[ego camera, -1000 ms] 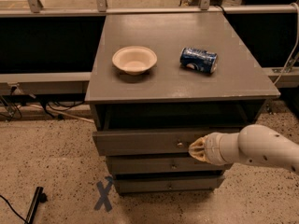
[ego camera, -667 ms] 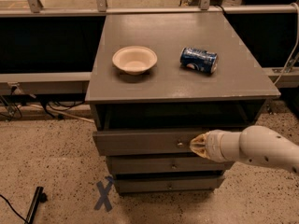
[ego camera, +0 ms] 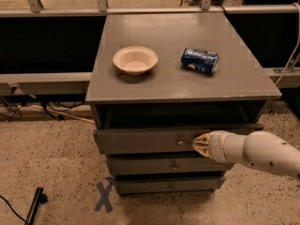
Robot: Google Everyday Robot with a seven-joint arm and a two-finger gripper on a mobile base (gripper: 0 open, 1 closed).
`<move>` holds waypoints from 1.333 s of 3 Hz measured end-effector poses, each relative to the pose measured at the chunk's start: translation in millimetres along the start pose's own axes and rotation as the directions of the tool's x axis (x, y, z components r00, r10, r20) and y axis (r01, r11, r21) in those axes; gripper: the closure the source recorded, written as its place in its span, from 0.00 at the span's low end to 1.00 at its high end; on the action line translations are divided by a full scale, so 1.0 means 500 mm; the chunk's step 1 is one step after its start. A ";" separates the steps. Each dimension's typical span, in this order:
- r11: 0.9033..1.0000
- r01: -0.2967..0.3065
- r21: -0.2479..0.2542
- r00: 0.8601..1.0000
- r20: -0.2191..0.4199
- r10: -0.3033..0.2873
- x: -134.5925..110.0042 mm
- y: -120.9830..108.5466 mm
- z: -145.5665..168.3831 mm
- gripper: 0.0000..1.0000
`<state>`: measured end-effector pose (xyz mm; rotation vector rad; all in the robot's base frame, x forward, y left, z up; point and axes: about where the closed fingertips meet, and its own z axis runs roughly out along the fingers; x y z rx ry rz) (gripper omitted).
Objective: Close top drawer
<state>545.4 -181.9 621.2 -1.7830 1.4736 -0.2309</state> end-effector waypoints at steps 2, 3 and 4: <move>0.999 0.024 0.021 1.000 -0.002 -0.024 0.003 -0.056 0.034 1.00; 0.999 0.024 0.021 1.000 -0.002 -0.024 0.002 -0.054 0.032 1.00; 0.999 0.024 0.021 1.000 -0.002 -0.024 0.002 -0.054 0.032 1.00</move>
Offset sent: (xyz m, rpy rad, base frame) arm 0.0619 0.0172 0.0174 -0.0167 -0.0547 0.0304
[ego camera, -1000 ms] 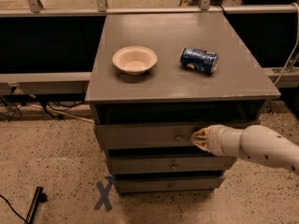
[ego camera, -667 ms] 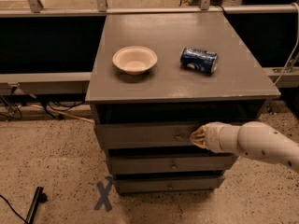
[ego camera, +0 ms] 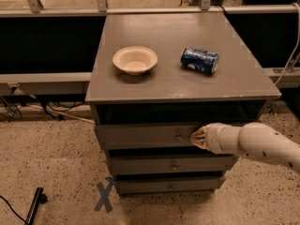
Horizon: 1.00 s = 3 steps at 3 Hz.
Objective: Close top drawer
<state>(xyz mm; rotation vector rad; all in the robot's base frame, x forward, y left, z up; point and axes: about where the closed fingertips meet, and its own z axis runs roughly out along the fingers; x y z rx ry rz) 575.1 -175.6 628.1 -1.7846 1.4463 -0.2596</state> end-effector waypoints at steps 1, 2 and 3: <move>1.000 0.000 0.000 1.000 0.000 0.000 0.000 0.000 0.000 1.00; 1.000 0.000 0.000 1.000 0.000 0.000 0.000 0.000 0.000 1.00; 1.000 0.000 0.000 1.000 0.000 0.000 0.000 0.000 0.000 0.82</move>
Offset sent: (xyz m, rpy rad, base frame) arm -0.1736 -0.0356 -0.0562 0.3859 -0.2040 -0.1474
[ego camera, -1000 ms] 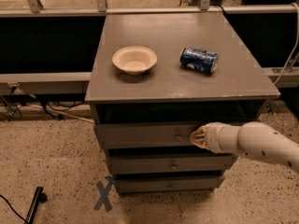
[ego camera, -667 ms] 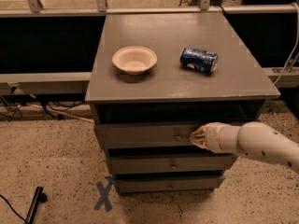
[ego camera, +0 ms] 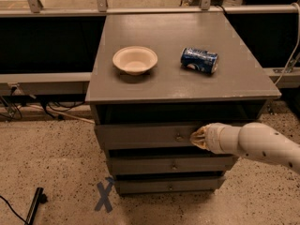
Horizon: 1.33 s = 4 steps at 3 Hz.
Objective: Close top drawer
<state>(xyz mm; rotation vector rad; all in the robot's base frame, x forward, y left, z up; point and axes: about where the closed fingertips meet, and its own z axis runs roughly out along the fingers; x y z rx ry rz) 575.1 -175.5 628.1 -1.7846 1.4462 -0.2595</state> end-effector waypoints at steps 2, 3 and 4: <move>1.000 0.000 -0.001 1.000 0.001 0.000 -0.001 0.000 0.001 0.58; 1.000 0.016 0.001 1.000 -0.006 -0.016 0.020 0.023 -0.046 0.81; 0.999 0.050 0.006 0.999 -0.012 -0.050 0.048 0.072 -0.158 1.00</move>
Offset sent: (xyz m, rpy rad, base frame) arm -0.0117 -0.0321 -0.0023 -0.0969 0.0086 0.0929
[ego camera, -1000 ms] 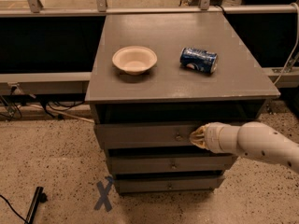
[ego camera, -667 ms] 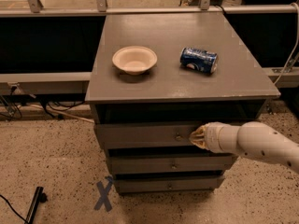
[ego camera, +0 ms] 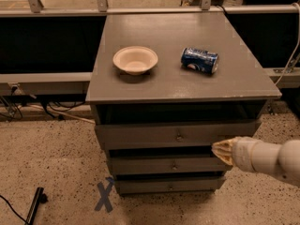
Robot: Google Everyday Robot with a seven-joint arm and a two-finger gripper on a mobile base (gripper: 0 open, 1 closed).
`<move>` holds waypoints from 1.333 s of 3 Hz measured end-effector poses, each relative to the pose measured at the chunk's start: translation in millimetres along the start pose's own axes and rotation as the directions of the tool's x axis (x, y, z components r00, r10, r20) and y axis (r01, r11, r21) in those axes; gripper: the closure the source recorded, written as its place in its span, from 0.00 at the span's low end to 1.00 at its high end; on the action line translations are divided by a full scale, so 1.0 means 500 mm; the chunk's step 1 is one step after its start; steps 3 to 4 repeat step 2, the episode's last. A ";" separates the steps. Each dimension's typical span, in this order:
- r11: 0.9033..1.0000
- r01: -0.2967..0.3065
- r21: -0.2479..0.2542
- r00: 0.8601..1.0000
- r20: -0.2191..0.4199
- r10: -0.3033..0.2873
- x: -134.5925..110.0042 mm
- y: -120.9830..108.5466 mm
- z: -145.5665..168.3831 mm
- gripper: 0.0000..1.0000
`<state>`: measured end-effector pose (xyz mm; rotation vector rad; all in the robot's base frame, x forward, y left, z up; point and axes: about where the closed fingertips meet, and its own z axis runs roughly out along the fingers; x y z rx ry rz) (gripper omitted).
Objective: Close top drawer
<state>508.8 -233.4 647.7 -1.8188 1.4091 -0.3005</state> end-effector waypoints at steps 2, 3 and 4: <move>0.995 0.065 -0.078 0.991 -0.113 -0.074 0.041 0.040 -0.240 0.82; 0.995 0.065 -0.078 0.991 -0.113 -0.074 0.041 0.040 -0.240 0.82; 0.995 0.065 -0.078 0.991 -0.113 -0.074 0.041 0.040 -0.240 0.82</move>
Offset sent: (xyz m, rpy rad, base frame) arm -0.0885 -0.0810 0.1241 -0.2944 0.2099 0.0076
